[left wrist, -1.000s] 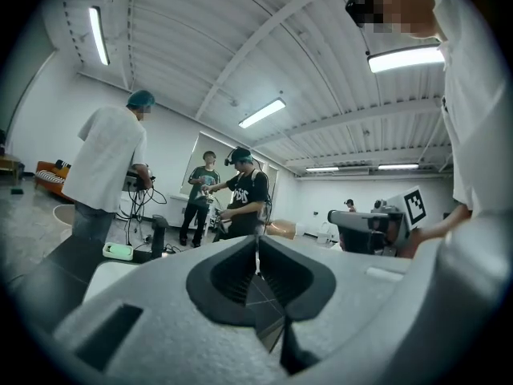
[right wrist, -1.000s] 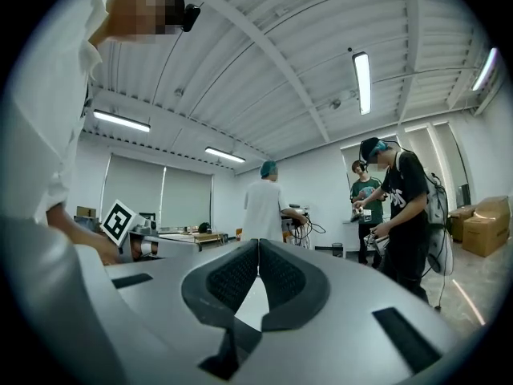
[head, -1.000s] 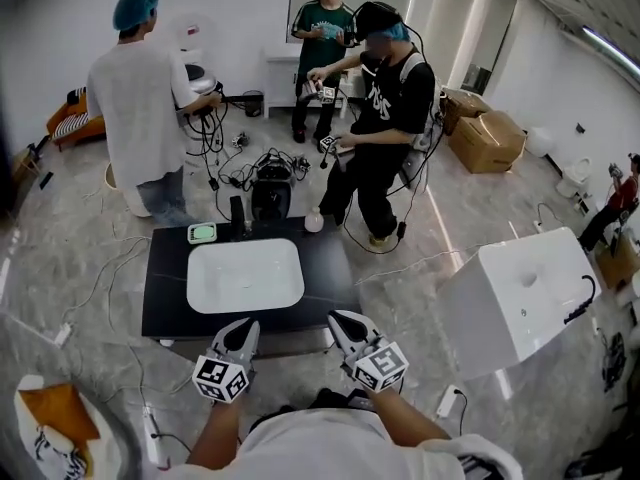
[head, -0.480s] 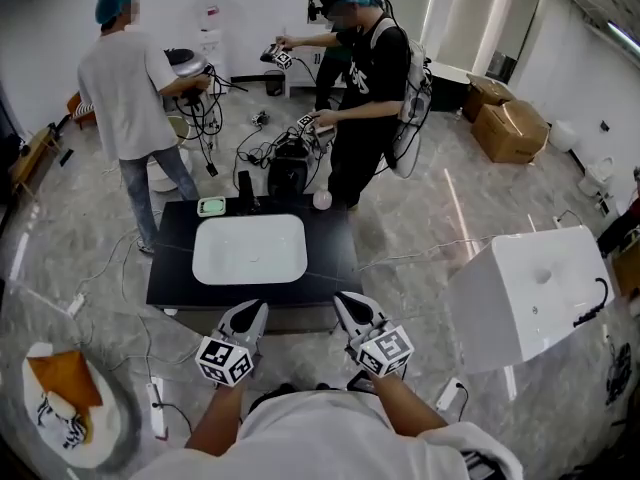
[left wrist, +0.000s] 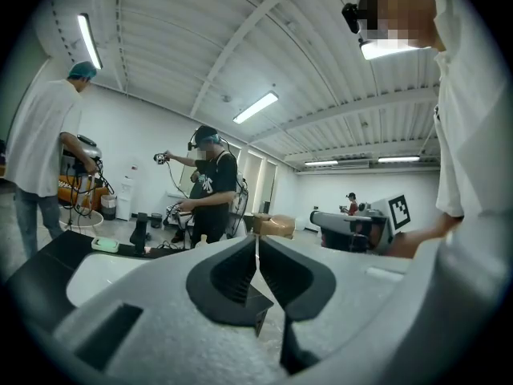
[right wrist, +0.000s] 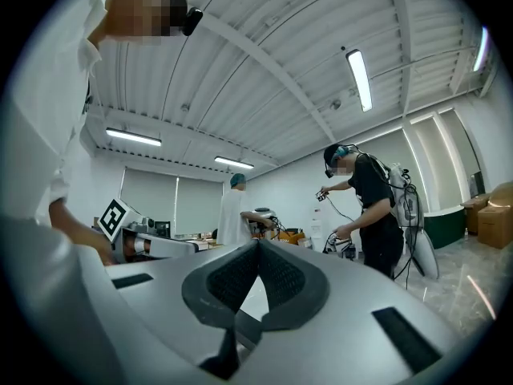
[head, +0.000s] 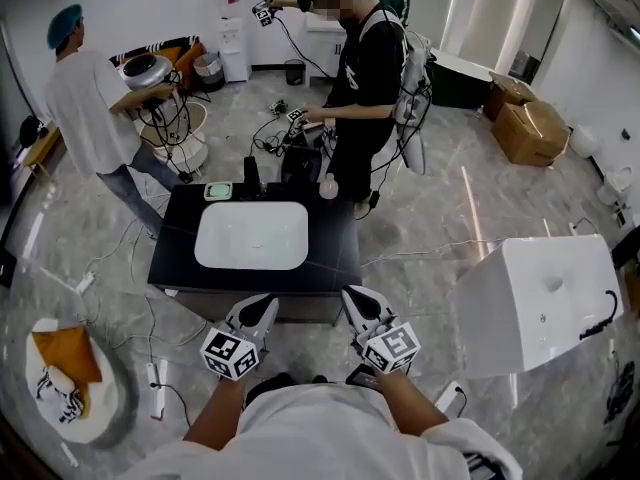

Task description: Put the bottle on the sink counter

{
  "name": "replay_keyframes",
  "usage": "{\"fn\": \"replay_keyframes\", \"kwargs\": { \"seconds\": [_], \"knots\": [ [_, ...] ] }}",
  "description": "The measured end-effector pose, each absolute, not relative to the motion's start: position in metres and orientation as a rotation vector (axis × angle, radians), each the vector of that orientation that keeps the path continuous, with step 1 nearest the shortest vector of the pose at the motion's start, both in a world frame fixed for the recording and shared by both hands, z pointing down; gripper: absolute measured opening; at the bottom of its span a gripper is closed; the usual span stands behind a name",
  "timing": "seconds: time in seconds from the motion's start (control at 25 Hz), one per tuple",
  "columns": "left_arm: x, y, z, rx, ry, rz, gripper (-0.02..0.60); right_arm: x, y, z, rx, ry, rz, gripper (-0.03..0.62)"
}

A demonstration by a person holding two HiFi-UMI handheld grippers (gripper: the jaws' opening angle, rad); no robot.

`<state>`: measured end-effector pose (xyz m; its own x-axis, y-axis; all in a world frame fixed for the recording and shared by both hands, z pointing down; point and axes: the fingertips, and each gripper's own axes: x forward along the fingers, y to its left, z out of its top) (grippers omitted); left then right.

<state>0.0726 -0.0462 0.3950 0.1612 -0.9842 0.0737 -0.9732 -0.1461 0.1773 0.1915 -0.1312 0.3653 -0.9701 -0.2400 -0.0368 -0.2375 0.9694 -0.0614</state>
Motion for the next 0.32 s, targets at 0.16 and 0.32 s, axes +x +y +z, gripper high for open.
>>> {"fn": "replay_keyframes", "kwargs": {
  "seconds": [0.16,0.32],
  "knots": [
    [0.0743,-0.0412,0.3994,2.222,-1.946,-0.083,0.025,0.1996,-0.1313,0.3710,-0.360,3.083,-0.082,0.014],
    [0.0675,-0.0414,0.3956,2.209,-1.991,-0.104,0.025,0.2014,-0.1394,0.3697,-0.345,3.078,-0.079,0.014]
  ]
}}
